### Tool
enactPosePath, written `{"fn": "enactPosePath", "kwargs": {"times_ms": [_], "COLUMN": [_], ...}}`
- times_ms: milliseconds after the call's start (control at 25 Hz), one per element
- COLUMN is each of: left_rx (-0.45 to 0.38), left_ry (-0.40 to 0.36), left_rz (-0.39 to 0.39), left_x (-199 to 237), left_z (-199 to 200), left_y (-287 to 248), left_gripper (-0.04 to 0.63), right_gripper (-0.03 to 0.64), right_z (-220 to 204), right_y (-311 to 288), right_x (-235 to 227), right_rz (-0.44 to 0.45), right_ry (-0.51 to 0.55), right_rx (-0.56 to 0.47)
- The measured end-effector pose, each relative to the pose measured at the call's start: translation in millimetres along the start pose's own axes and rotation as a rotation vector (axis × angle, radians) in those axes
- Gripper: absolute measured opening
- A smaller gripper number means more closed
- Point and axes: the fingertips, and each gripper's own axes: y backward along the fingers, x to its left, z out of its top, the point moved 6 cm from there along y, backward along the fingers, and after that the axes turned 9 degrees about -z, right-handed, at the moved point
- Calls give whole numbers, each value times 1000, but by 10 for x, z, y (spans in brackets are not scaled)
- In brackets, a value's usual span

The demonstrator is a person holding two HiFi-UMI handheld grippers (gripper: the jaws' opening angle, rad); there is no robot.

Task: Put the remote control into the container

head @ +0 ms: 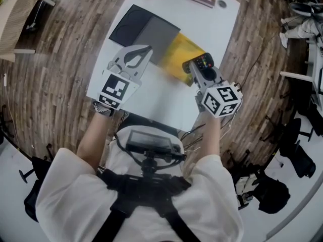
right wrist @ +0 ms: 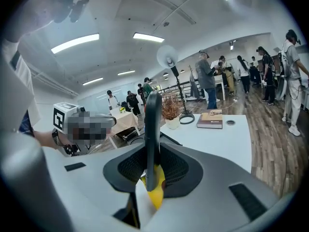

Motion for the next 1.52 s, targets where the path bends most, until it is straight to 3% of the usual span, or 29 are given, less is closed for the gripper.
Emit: {"fn": "enactPosePath", "kwargs": {"times_ms": [1200, 1520], "left_rx": [55, 64], "left_ry": [51, 50], "left_rz": [4, -7], "left_x": [59, 68], "left_z": [-291, -338], "left_y": [-154, -211], "left_gripper": [11, 11], "right_gripper": [80, 80], "right_z": [-704, -826], "right_y": [-823, -970], "right_x": [-276, -291], "right_rz": [34, 66], "right_ry": [-6, -52], "right_rx": [239, 290]}}
